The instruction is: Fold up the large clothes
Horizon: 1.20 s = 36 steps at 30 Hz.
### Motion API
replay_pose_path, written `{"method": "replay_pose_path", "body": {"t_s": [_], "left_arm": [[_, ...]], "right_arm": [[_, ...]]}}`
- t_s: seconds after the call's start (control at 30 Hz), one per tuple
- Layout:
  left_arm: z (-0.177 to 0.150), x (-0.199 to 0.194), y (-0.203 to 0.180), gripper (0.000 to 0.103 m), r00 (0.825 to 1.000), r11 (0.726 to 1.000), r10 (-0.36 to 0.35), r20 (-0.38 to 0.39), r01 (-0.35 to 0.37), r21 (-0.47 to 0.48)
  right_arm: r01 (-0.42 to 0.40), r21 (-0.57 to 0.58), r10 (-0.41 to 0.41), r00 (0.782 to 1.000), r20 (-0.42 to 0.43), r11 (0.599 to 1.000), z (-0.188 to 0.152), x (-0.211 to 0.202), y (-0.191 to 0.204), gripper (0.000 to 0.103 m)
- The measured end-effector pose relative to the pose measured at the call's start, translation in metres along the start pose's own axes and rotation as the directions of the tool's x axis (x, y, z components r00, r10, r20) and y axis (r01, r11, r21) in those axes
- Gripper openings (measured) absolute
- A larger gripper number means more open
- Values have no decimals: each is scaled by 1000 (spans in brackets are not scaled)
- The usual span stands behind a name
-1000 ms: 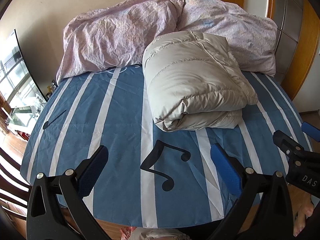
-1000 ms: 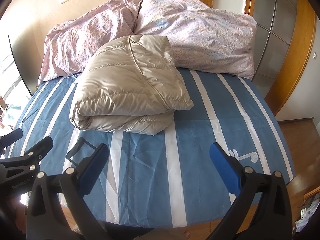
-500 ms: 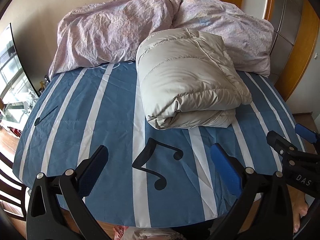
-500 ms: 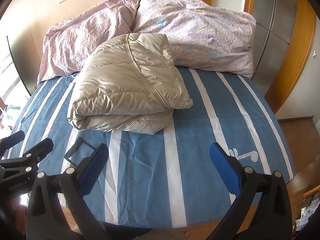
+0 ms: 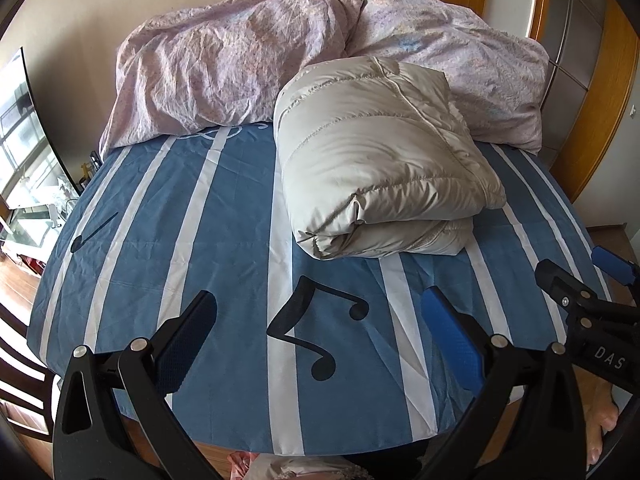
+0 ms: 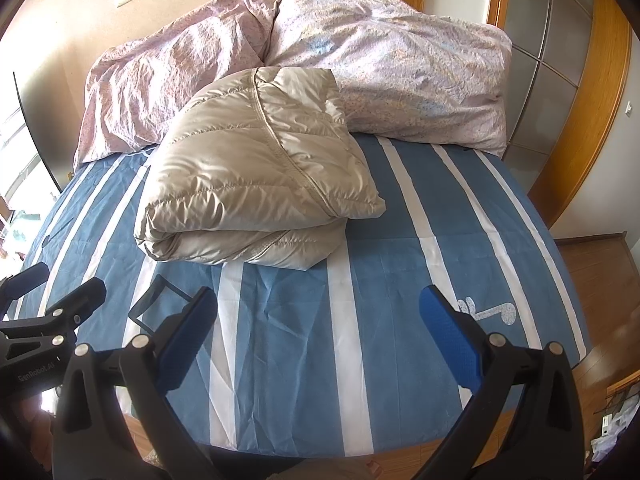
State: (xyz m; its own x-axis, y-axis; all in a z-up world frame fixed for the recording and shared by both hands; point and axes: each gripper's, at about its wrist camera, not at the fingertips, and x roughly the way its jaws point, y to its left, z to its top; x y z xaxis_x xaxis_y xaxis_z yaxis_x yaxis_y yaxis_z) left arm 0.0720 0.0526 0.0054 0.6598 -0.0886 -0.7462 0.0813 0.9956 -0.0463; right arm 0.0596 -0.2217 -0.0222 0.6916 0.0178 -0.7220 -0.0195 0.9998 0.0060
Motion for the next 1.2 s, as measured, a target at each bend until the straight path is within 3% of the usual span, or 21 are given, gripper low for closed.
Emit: {"method": "replay_pose_path", "body": {"t_s": [1.2], "left_arm": [[2, -3, -3, 102, 1000, 1000, 1, 6, -1, 11]], "right_arm": [[2, 5, -2, 1000, 1, 1000, 1, 2, 0, 101]]}}
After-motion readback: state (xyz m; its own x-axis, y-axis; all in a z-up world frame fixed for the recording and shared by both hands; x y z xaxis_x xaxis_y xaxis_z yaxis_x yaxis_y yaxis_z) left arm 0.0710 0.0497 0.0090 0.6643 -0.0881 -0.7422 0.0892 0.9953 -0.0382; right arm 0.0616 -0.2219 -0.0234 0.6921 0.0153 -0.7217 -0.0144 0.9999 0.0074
